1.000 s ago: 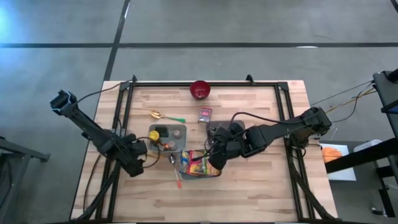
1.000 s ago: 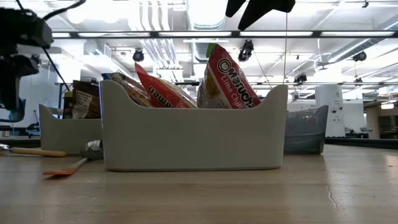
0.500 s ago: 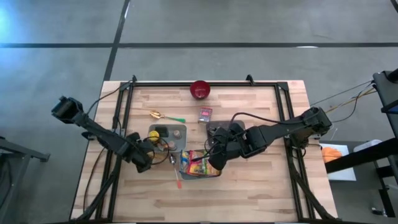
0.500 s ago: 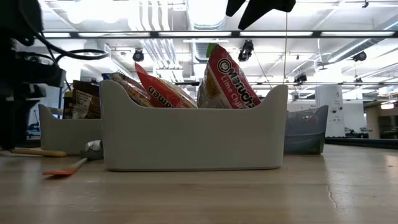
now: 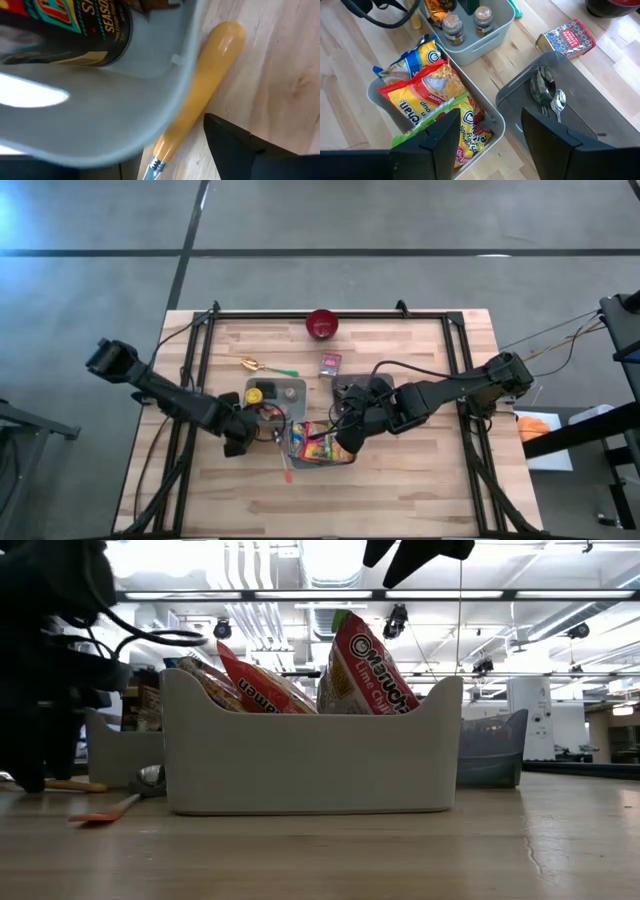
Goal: Pick & Place Food Item
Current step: Put the yellow spoon into the black bin
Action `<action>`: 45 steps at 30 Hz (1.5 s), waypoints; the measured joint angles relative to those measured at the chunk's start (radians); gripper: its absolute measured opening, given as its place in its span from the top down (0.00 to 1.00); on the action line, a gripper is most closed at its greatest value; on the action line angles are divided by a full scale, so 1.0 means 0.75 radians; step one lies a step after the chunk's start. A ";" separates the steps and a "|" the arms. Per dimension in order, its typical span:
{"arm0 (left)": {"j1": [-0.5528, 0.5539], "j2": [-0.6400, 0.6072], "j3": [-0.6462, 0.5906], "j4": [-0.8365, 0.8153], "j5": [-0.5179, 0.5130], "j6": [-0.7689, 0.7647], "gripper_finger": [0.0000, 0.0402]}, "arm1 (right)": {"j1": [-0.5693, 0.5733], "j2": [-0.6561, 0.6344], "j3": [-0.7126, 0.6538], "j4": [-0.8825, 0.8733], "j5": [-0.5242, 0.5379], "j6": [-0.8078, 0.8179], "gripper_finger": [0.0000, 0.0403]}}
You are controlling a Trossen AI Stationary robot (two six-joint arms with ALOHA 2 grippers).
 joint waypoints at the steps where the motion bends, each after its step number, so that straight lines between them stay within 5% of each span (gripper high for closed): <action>1: 0.014 0.005 0.001 0.005 0.021 0.032 0.47 | 0.000 0.000 0.000 0.000 0.000 0.000 0.48; 15: 0.062 0.010 -0.001 0.028 0.094 0.154 0.47 | 0.011 0.000 0.000 -0.001 -0.035 0.000 0.48; 22: 0.062 -0.044 0.002 -0.005 0.087 -0.032 0.47 | 0.011 0.000 0.000 -0.001 -0.035 -0.010 0.48; 34: 0.058 -0.320 -0.011 -0.216 0.108 -0.051 0.47 | 0.011 0.000 0.000 0.000 -0.035 -0.010 0.48; 45: 0.058 -0.365 -0.130 -0.225 0.143 -0.204 0.47 | 0.020 0.000 0.000 -0.001 -0.035 -0.014 0.48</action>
